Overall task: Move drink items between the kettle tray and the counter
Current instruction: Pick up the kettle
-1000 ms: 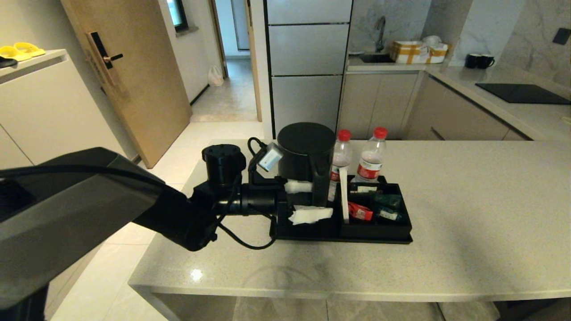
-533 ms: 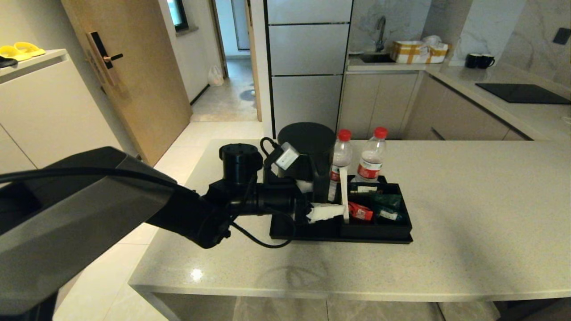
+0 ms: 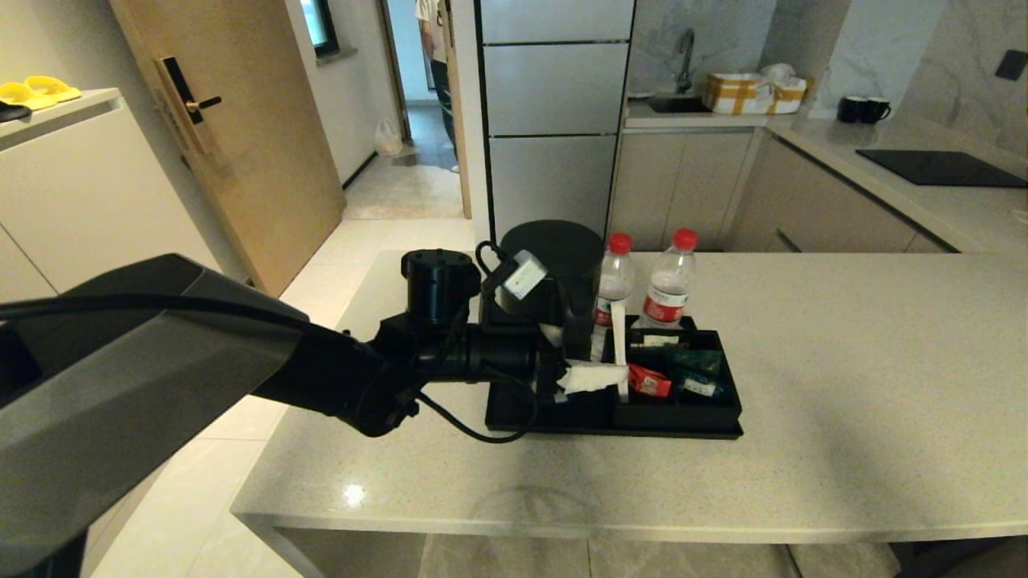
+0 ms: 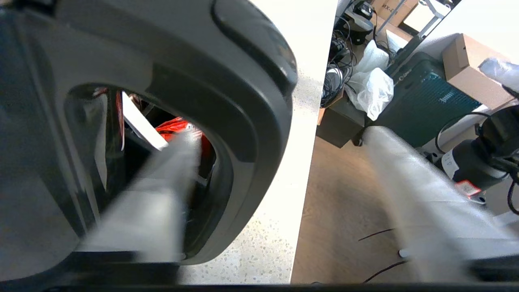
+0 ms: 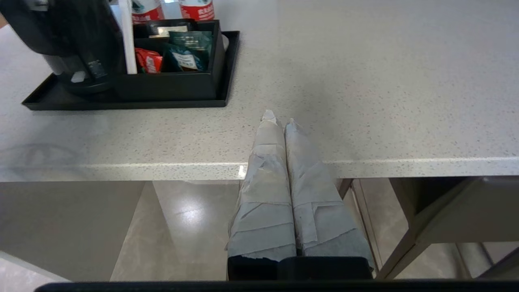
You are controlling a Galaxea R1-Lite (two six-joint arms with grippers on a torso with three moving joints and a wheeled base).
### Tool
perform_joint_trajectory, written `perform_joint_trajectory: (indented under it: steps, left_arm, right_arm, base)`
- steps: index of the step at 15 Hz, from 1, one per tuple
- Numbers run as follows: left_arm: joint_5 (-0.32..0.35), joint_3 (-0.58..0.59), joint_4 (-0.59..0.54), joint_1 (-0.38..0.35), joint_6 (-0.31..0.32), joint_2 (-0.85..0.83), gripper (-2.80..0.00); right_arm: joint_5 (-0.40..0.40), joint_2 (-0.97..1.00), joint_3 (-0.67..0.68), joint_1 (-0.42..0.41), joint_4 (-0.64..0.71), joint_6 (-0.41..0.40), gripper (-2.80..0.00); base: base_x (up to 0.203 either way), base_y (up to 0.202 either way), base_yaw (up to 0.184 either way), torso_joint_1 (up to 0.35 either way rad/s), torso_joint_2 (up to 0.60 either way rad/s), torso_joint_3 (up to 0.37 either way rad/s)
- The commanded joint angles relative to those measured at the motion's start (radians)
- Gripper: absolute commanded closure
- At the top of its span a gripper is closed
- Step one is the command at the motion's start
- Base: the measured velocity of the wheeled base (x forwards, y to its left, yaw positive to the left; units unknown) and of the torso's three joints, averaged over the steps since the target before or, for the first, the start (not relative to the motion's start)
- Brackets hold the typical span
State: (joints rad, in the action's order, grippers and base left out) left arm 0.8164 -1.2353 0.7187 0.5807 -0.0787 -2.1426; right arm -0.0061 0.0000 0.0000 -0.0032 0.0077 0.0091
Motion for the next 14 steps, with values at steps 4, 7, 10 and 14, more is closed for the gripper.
perform_joint_trajectory:
  steps: [4,7,10,14]
  left_arm:
    - [0.001,0.000,0.004,0.001,-0.010,0.009,0.00]
    - [-0.007,0.013,0.013,0.006,-0.005,0.008,0.00]
    - [-0.019,0.022,0.016,0.008,-0.004,0.010,0.00]
    - [-0.021,0.017,0.021,0.010,-0.004,0.026,0.00]
  right_arm:
    - [0.000,-0.002,0.000,0.000,0.000,0.000,0.00]
    - [0.000,-0.002,0.000,0.000,0.001,0.000,0.00]
    - [0.000,-0.002,0.000,0.000,0.000,0.000,0.00]
    - [0.000,-0.002,0.000,0.000,0.002,0.000,0.00]
  base:
    - [0.000,0.000,0.000,0.000,0.00,0.000]
    - [0.000,0.000,0.000,0.000,0.00,0.000]
    - [0.000,0.000,0.000,0.000,0.00,0.000]
    - [0.000,0.000,0.000,0.000,0.00,0.000]
